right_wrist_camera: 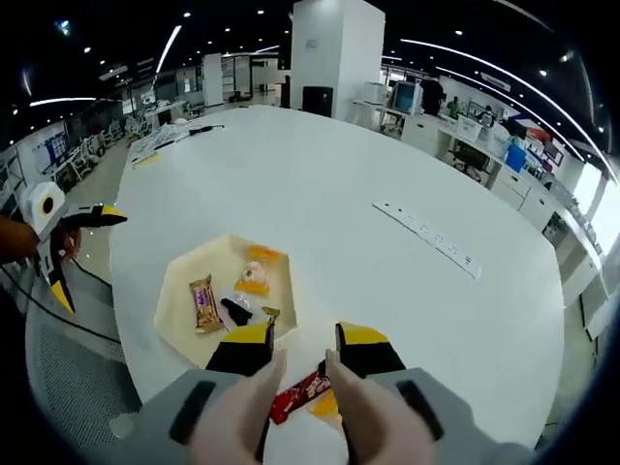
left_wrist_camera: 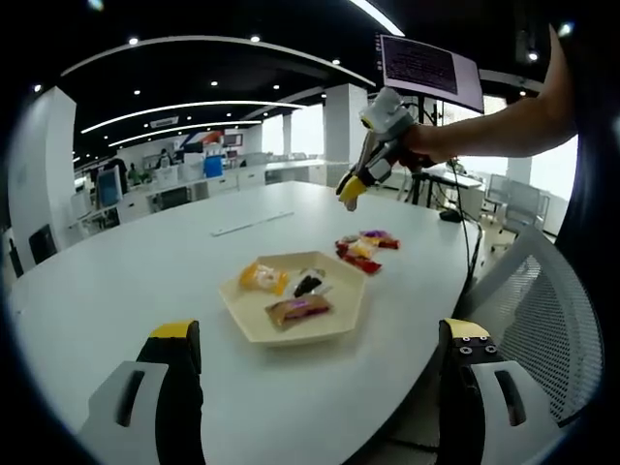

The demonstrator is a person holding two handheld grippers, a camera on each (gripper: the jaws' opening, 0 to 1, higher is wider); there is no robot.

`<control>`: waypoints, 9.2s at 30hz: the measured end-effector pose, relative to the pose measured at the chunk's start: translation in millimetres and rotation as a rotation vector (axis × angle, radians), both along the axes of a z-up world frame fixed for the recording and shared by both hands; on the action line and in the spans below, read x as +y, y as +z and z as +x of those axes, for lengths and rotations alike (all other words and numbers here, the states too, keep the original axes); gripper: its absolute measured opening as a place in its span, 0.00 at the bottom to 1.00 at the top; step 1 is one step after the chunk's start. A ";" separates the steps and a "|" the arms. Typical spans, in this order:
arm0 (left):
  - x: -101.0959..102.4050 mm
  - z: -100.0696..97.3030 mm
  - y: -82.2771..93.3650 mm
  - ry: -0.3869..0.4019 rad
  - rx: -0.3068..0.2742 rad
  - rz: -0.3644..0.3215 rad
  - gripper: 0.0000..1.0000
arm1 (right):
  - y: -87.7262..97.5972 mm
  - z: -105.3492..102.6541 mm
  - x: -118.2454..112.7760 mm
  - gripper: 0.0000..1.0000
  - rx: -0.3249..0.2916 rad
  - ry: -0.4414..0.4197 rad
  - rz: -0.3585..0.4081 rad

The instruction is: Place the target food into the container with the food tongs after gripping and lifting it, then release it inside without dropping or visibly crushing the food.

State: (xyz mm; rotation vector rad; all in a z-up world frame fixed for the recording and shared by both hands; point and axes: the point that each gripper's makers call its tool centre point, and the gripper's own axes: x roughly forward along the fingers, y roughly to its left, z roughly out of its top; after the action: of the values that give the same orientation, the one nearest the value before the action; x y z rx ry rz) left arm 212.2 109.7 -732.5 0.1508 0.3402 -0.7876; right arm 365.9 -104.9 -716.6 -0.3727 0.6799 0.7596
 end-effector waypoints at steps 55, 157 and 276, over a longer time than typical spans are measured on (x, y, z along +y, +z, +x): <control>-1.1 -1.7 -0.8 -0.001 0.012 -0.002 0.99 | -102.5 -16.6 -25.3 0.27 0.138 -0.273 -0.017; -3.5 -2.9 1.5 -0.023 -0.002 -0.010 1.00 | -4.5 -1.8 -2.6 0.22 0.052 0.125 -0.045; 1.0 -3.3 -4.8 -0.011 0.016 0.022 1.00 | 36.2 -26.1 155.2 0.23 0.070 0.313 -0.016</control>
State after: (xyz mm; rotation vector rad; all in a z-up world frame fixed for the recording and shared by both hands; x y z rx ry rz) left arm 208.9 110.6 -737.3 0.1671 0.3632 -0.7967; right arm 339.8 50.3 -680.3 -0.4751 0.7015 1.0684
